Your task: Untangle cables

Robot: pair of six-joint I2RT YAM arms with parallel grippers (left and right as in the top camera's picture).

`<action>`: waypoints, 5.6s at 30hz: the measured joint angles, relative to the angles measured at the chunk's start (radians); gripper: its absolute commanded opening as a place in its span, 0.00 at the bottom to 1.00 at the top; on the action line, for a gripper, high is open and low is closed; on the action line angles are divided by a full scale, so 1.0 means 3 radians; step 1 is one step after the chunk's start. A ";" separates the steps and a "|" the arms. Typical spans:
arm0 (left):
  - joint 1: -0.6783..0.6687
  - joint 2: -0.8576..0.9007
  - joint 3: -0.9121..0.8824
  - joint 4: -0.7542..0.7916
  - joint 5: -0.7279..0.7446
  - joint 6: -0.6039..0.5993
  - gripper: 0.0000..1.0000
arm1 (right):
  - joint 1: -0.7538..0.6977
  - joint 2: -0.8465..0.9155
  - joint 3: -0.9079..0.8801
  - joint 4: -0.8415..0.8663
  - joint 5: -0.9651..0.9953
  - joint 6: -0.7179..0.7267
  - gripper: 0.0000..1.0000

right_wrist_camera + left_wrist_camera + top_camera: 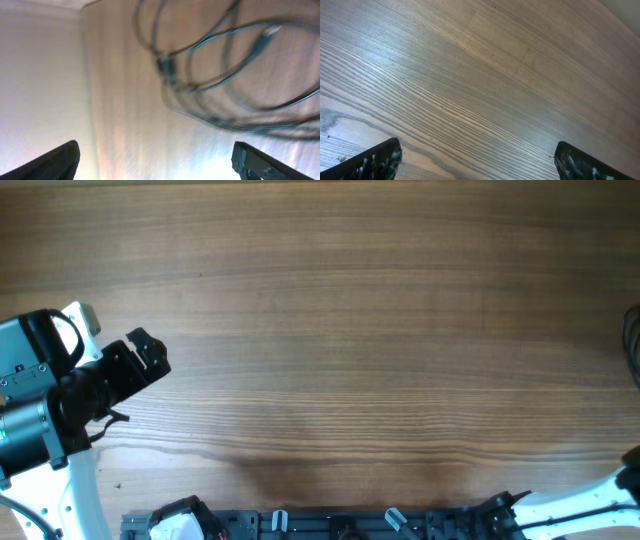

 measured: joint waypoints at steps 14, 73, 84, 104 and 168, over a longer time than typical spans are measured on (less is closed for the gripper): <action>-0.0421 0.0015 0.0000 0.0085 0.0025 0.0177 1.00 | 0.0771 -0.2806 0.0050 -0.0071 -0.3195 -0.1394 1.00; -0.0579 0.0018 0.0006 0.0206 0.0048 0.0278 1.00 | 0.3549 -0.5451 -0.3165 0.1096 0.1634 -0.1570 1.00; -0.0579 0.0017 0.0006 0.0175 0.0050 0.0278 1.00 | 0.3545 -0.5468 -0.4704 0.2860 0.1773 -0.0952 1.00; -0.0579 0.0018 0.0006 0.0158 0.0048 0.0299 1.00 | 0.3545 -0.5468 -0.4958 0.1637 0.2131 -0.0772 1.00; -0.0473 -0.2856 -0.1270 0.0785 0.0580 -0.0263 1.00 | 0.3545 -0.6321 -0.4962 0.1619 0.2131 -0.0771 1.00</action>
